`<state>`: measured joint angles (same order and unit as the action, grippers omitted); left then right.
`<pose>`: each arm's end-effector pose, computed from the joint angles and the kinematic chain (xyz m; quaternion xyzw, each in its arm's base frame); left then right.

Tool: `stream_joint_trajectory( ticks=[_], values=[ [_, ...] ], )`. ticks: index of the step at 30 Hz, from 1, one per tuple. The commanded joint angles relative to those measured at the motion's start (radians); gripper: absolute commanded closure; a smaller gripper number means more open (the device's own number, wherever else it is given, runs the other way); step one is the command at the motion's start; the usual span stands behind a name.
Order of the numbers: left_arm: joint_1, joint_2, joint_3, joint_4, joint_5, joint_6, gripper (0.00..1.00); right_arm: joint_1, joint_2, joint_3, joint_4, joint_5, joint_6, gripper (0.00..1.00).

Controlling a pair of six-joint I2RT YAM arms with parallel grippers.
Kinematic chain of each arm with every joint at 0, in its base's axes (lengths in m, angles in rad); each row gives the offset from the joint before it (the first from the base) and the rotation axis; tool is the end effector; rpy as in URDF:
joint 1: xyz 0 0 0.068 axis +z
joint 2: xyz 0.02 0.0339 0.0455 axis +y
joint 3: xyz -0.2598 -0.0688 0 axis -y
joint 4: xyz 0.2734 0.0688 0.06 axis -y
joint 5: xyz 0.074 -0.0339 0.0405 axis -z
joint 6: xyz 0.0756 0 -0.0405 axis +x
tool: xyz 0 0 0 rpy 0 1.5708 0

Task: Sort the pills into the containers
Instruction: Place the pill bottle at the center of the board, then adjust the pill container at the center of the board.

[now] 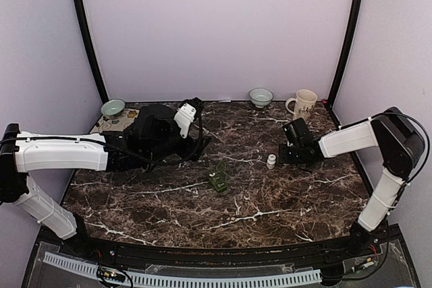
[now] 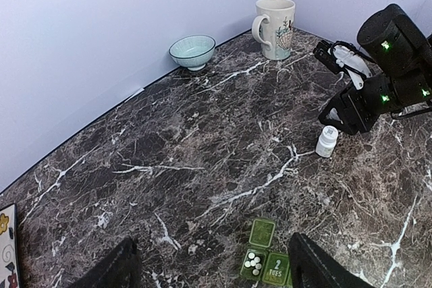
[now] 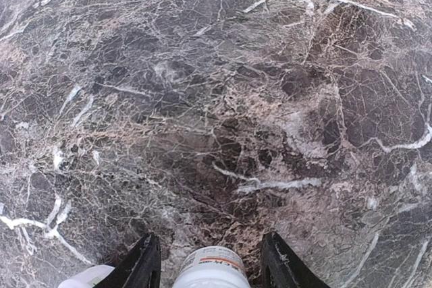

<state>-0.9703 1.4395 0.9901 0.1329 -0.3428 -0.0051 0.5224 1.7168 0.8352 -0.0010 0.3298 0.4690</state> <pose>0.2449 -0.3126 0.2611 0.2816 0.7532 -0.1490 0.5755 0.3332 0.1636 0.0853 0.0306 0.9298 0.0224 0.3662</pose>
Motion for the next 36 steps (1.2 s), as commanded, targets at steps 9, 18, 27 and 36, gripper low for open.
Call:
stream_joint_trajectory(
  ticks=[9, 18, 27, 36],
  values=[
    [0.005, -0.051, -0.027, 0.029, -0.015, -0.008, 0.22, -0.008, -0.063, 0.025, -0.025, 0.026, -0.008, 0.48],
    [0.023, -0.075, -0.055, 0.01, 0.016, -0.073, 0.21, -0.008, -0.108, 0.052, -0.051, 0.046, -0.019, 0.47],
    [0.087, -0.129, -0.143, -0.023, 0.232, -0.27, 0.21, 0.002, -0.167, 0.123, -0.097, 0.057, -0.046, 0.47],
    [0.13, -0.122, -0.202, -0.033, 0.391, -0.487, 0.24, 0.088, -0.14, 0.287, -0.185, 0.053, -0.103, 0.48]
  ],
)
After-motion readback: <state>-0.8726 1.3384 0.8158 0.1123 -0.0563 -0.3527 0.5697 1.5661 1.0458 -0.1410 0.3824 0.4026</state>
